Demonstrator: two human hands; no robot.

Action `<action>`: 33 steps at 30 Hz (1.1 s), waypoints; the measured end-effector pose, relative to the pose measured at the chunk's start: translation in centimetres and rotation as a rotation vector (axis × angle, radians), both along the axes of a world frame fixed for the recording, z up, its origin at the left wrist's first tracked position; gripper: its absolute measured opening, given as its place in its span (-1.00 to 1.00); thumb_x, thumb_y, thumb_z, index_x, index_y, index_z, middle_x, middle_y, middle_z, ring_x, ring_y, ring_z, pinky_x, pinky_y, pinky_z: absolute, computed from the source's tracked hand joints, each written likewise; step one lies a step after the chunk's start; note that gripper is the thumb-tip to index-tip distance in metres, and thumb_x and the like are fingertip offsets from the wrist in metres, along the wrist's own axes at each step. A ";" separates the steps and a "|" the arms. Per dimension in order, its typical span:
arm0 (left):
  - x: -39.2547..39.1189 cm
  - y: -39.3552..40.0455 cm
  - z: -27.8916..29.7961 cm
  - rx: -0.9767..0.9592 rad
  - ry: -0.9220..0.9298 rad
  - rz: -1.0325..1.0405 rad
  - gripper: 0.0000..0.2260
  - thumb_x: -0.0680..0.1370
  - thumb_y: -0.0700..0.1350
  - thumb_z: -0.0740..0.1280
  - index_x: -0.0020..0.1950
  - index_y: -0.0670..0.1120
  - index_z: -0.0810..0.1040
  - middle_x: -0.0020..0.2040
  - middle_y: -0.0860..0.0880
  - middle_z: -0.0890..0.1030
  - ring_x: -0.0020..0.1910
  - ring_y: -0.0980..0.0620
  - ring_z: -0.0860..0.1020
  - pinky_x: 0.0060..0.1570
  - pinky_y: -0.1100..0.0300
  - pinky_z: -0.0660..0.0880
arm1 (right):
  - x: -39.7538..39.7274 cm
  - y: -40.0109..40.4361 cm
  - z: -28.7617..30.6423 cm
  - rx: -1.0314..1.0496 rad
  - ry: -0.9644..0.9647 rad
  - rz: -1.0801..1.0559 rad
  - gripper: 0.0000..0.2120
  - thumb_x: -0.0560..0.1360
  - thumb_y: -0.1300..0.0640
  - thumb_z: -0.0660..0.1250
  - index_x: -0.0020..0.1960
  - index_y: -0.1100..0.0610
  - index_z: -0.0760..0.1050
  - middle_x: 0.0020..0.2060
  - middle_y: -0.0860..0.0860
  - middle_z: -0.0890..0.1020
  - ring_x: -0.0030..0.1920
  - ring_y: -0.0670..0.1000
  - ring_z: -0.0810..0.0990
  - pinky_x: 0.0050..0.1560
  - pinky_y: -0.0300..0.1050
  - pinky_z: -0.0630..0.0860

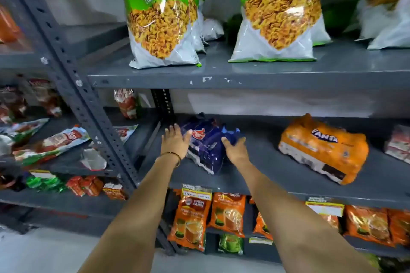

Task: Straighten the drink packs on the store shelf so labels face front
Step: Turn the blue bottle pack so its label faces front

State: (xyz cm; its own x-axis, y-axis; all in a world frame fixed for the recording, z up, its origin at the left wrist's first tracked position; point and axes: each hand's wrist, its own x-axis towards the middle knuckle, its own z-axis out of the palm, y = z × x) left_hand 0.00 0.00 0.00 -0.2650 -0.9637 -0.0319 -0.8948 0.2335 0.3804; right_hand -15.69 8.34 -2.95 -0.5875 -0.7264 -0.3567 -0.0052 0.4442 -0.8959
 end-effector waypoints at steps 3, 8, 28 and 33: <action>-0.4 -4.3 0.3 0.139 0.083 0.088 -0.35 0.60 0.19 -0.01 0.54 -0.22 0.05 0.56 -0.22 0.09 0.54 -0.18 0.05 0.51 -0.02 0.01 | -0.4 -2.2 0.7 -0.006 -0.227 -0.111 -0.17 0.48 -0.17 0.32 0.56 0.12 0.01 0.45 0.16 0.32 0.43 0.17 0.34 0.35 -0.06 0.30; -1.9 -9.9 1.5 0.397 0.172 0.002 -0.34 0.56 0.28 0.00 0.51 -0.14 0.24 0.52 -0.17 0.25 0.50 -0.13 0.22 0.46 0.10 0.11 | -0.6 -4.9 0.7 -0.046 -0.374 -0.259 -0.19 0.37 -0.15 0.45 0.51 -0.06 0.16 0.41 0.09 0.39 0.35 0.16 0.43 0.36 0.01 0.38; 0.4 -11.8 -1.4 0.252 0.556 0.001 -0.22 0.32 0.39 0.20 0.25 -0.21 0.53 0.20 -0.26 0.59 0.18 -0.23 0.55 0.19 -0.03 0.47 | -0.5 -6.6 1.4 -0.319 -0.179 -0.345 -0.32 0.13 0.06 0.60 0.23 0.10 0.52 0.06 0.07 0.68 0.04 0.09 0.67 0.17 0.04 0.58; 3.5 -10.5 -1.3 0.219 0.780 -0.066 -0.61 0.38 0.02 0.46 0.09 -0.18 0.51 0.12 -0.17 0.61 0.15 -0.15 0.57 0.22 -0.01 0.45 | -0.5 -5.6 3.1 -0.415 -0.015 -0.130 0.02 0.09 0.17 0.65 0.46 -0.01 0.26 0.30 -0.03 0.50 0.31 0.01 0.49 0.33 0.04 0.46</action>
State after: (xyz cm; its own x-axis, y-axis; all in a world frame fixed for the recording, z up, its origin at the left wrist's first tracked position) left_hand 3.55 -10.46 -1.28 -0.3445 -0.9388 -0.0004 -0.3403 0.1245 0.9320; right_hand -16.20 2.69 0.11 -0.6806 -0.7302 -0.0593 0.0413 0.0426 -0.9982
